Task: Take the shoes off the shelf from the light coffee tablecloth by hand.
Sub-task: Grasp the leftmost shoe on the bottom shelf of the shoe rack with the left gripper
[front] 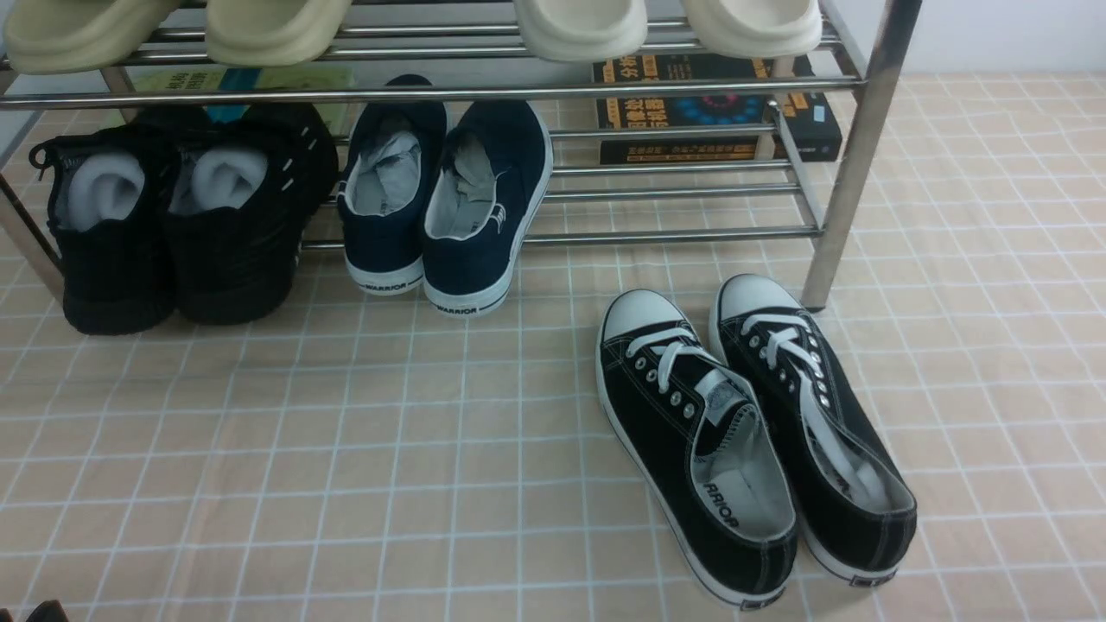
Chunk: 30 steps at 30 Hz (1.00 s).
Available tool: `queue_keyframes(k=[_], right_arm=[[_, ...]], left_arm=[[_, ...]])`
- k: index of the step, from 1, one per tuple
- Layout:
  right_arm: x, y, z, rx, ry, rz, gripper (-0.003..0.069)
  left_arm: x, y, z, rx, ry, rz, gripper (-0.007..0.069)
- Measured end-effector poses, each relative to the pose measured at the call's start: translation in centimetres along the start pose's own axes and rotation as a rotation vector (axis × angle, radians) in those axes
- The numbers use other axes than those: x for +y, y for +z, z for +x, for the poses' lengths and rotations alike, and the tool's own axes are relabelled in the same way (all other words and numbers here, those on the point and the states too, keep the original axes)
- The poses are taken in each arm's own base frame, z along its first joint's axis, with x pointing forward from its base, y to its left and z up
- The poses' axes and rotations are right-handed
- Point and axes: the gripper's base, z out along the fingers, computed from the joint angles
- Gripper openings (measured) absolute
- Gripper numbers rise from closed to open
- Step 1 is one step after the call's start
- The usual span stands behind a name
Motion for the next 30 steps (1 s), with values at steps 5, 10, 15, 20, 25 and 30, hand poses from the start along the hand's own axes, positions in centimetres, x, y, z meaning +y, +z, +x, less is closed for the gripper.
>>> queue_keyframes(k=[5,10,15,20,25,30], right_arm=[[0.0,0.0,0.0,0.0,0.0,0.0,0.024],[0.0,0.0,0.0,0.0,0.0,0.0,0.024],[0.0,0.0,0.0,0.0,0.0,0.0,0.024],[0.0,0.0,0.0,0.0,0.0,0.0,0.024],[0.0,0.0,0.0,0.0,0.0,0.0,0.024],[0.0,0.0,0.0,0.0,0.0,0.0,0.024]], left_arm=[[0.0,0.0,0.0,0.0,0.0,0.0,0.024],[0.0,0.0,0.0,-0.001,0.009,-0.004,0.024],[0.1,0.0,0.0,-0.003,0.032,-0.013,0.024],[0.2,0.0,0.0,-0.004,0.041,-0.018,0.024],[-0.4,0.0,0.0,0.005,-0.294,0.043,0.024],[-1.3,-0.1,-0.1,0.05,-0.838,0.145,0.024]])
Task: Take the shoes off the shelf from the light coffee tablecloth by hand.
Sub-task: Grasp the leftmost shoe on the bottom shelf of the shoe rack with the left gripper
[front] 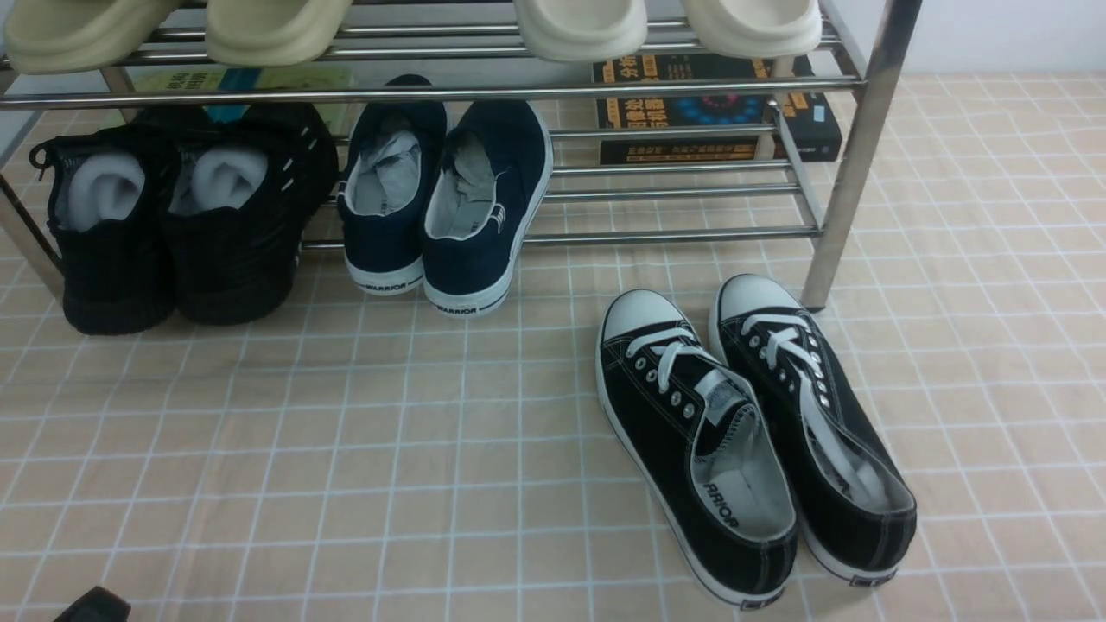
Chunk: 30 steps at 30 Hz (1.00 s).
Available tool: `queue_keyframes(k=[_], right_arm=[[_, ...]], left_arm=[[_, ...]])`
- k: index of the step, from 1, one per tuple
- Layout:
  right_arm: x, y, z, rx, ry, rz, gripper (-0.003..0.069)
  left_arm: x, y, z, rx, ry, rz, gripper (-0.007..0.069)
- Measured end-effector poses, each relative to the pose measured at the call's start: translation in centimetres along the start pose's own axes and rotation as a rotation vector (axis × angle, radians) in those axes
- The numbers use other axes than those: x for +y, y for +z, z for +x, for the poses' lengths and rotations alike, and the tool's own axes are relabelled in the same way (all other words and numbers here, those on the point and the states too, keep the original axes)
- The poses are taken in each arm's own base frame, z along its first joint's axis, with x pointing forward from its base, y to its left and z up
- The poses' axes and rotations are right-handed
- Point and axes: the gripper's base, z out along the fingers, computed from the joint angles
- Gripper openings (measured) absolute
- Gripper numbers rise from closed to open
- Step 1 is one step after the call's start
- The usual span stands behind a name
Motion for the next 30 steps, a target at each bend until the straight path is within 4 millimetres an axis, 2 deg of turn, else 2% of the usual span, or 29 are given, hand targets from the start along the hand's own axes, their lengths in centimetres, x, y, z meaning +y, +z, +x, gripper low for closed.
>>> queue_keyframes(k=[1,4,14,17,19,21,23,24,30], right_arm=[[0.0,0.0,0.0,0.0,0.0,0.0,0.024],[0.0,0.0,0.0,0.0,0.0,0.0,0.024],[0.0,0.0,0.0,0.0,0.0,0.0,0.024],[0.0,0.0,0.0,0.0,0.0,0.0,0.024],[0.0,0.0,0.0,0.0,0.0,0.0,0.024],[0.0,0.0,0.0,0.0,0.0,0.0,0.024],[0.0,0.0,0.0,0.0,0.0,0.0,0.024],[0.0,0.0,0.0,0.0,0.0,0.0,0.024],[0.0,0.0,0.0,0.0,0.0,0.0,0.024]], left_arm=[[-0.1,0.0,0.1,0.013,-0.106,0.015,0.024],[-0.3,0.0,0.2,0.021,-0.196,0.029,0.024],[-0.9,0.0,-0.6,-0.062,-0.226,0.112,0.024],[-1.3,-0.2,-1.1,-0.095,-0.231,0.147,0.0205],[-1.9,-0.5,-1.5,-0.108,-0.206,0.164,0.0165],[-3.4,-1.3,-2.5,-0.133,-0.123,0.191,0.0083],[-4.0,-1.5,-2.9,-0.134,-0.075,0.184,0.0049],[-4.7,-1.4,-3.4,-0.098,0.007,0.132,0.0017],[-6.1,0.4,-4.6,0.146,0.206,-0.158,0.0001]])
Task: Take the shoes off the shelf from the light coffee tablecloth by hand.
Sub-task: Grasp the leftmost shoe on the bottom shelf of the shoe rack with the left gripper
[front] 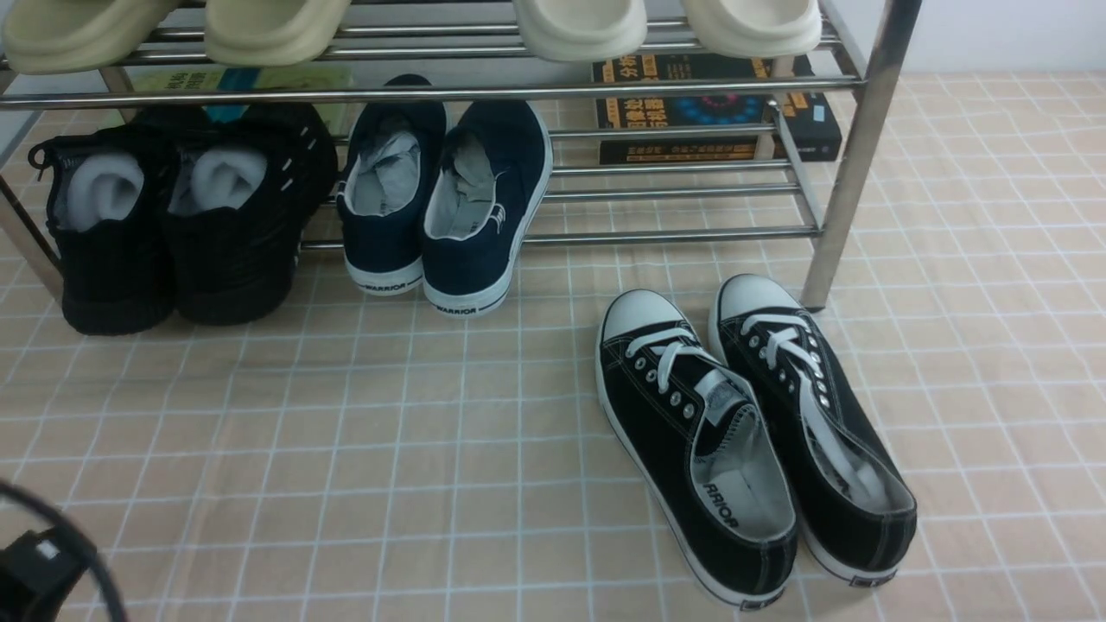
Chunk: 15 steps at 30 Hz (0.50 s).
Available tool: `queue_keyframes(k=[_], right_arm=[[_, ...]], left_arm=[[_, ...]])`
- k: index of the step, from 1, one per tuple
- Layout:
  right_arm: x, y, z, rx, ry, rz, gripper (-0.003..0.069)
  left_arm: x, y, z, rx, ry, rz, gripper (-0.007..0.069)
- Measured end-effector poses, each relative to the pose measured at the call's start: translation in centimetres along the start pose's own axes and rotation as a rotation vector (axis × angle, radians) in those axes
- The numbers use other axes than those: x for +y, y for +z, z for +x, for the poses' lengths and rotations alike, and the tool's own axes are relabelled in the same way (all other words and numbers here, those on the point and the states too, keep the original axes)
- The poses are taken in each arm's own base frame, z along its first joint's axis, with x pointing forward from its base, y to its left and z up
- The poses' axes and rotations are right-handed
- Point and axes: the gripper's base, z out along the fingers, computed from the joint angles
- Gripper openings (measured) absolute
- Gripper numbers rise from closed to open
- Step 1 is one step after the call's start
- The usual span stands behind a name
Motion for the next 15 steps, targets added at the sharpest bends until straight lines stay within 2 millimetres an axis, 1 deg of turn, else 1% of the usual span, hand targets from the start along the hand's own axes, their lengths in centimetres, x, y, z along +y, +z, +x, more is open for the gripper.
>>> queue_keyframes(k=[2,4,5,7,8,9,10,12,13,14,15], right_arm=[[0.0,0.0,0.0,0.0,0.0,0.0,0.024],[0.0,0.0,0.0,0.0,0.0,0.0,0.024],[0.0,0.0,0.0,0.0,0.0,0.0,0.024],[0.0,0.0,0.0,0.0,0.0,0.0,0.024],[0.0,0.0,0.0,0.0,0.0,0.0,0.024],[0.0,0.0,0.0,0.0,0.0,0.0,0.024],[0.0,0.0,0.0,0.0,0.0,0.0,0.024],[0.0,0.0,0.0,0.0,0.0,0.0,0.024],[0.0,0.0,0.0,0.0,0.0,0.0,0.024],[0.0,0.0,0.0,0.0,0.0,0.0,0.024],[0.0,0.0,0.0,0.0,0.0,0.0,0.024]], left_arm=[[-1.2,0.8,-1.9,0.09,0.089,-0.11,0.0001],[-2.3,2.0,-3.8,0.14,0.159,-0.183,0.0001],[-3.3,2.6,-5.6,0.13,0.214,-0.21,0.0001],[-4.4,3.8,-7.6,0.121,0.271,-0.247,0.0004],[-5.3,4.4,-9.1,0.094,0.305,-0.264,0.001],[-5.3,4.8,-9.3,0.098,0.305,-0.274,0.0011],[-6.4,5.7,-11.2,0.065,0.322,-0.296,0.0021],[-7.5,7.5,-13.5,0.045,0.331,-0.353,0.0046],[-7.7,7.4,-13.8,0.032,0.33,-0.35,0.0048],[-8.3,8.5,-15.2,0.028,0.318,-0.394,0.0069],[-8.6,9.5,-15.9,0.036,0.306,-0.425,0.0082]])
